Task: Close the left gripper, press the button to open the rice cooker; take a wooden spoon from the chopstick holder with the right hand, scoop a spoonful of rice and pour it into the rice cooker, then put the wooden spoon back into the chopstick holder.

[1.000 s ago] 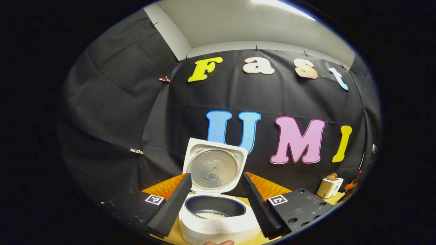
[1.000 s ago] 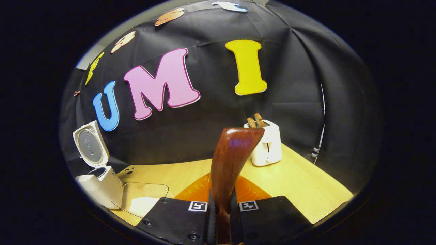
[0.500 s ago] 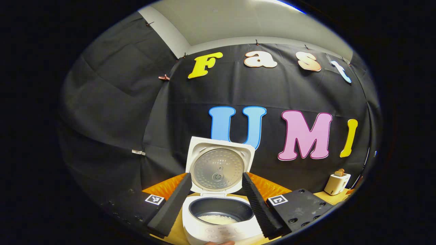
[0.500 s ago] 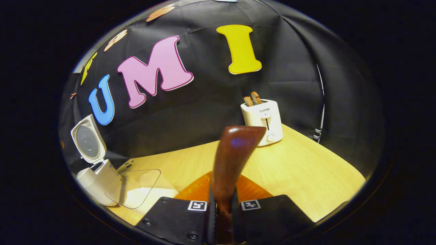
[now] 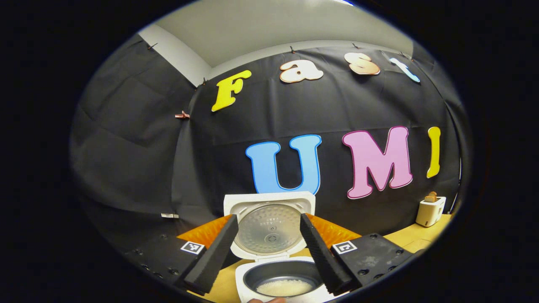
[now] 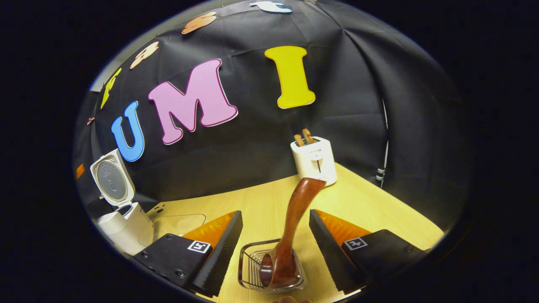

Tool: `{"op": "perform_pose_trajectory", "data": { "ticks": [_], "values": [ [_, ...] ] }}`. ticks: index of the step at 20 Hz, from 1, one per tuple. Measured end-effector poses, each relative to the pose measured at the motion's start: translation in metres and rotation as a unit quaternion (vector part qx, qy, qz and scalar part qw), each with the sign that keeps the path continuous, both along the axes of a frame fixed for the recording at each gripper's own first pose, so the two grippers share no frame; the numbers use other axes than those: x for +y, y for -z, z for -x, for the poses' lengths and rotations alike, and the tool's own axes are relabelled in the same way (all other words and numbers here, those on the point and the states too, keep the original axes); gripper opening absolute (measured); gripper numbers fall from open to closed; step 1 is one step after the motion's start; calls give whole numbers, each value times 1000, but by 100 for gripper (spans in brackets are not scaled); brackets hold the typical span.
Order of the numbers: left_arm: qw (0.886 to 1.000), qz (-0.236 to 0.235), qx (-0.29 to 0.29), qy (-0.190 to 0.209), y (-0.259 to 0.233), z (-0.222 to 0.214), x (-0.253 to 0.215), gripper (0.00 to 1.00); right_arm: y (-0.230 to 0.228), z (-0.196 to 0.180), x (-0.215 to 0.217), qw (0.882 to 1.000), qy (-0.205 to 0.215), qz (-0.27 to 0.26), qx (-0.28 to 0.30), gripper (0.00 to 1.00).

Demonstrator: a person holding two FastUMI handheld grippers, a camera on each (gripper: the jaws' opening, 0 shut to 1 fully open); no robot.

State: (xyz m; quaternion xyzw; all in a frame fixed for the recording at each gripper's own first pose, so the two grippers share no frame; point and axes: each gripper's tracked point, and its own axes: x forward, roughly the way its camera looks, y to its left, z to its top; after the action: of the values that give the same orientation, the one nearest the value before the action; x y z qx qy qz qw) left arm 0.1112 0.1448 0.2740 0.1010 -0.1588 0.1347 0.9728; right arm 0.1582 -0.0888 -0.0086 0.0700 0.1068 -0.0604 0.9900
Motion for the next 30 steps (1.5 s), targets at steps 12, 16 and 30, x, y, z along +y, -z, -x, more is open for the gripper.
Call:
{"op": "perform_pose_trajectory", "data": {
  "ticks": [12, 16, 30],
  "values": [
    [999, 34, 36, 19, -80, -134, 36, 96, -42, 120, -43, 988, 91, 18, -127, 98],
    [998, 29, 55, 0, -99, -181, 59, 94, -39, 146, -73, 981, 133, 82, -113, 98],
    [982, 81, 168, 14, -35, -222, 60, 96, 5, 130, -59, 985, 119, 109, -66, 98]
  ]
}}
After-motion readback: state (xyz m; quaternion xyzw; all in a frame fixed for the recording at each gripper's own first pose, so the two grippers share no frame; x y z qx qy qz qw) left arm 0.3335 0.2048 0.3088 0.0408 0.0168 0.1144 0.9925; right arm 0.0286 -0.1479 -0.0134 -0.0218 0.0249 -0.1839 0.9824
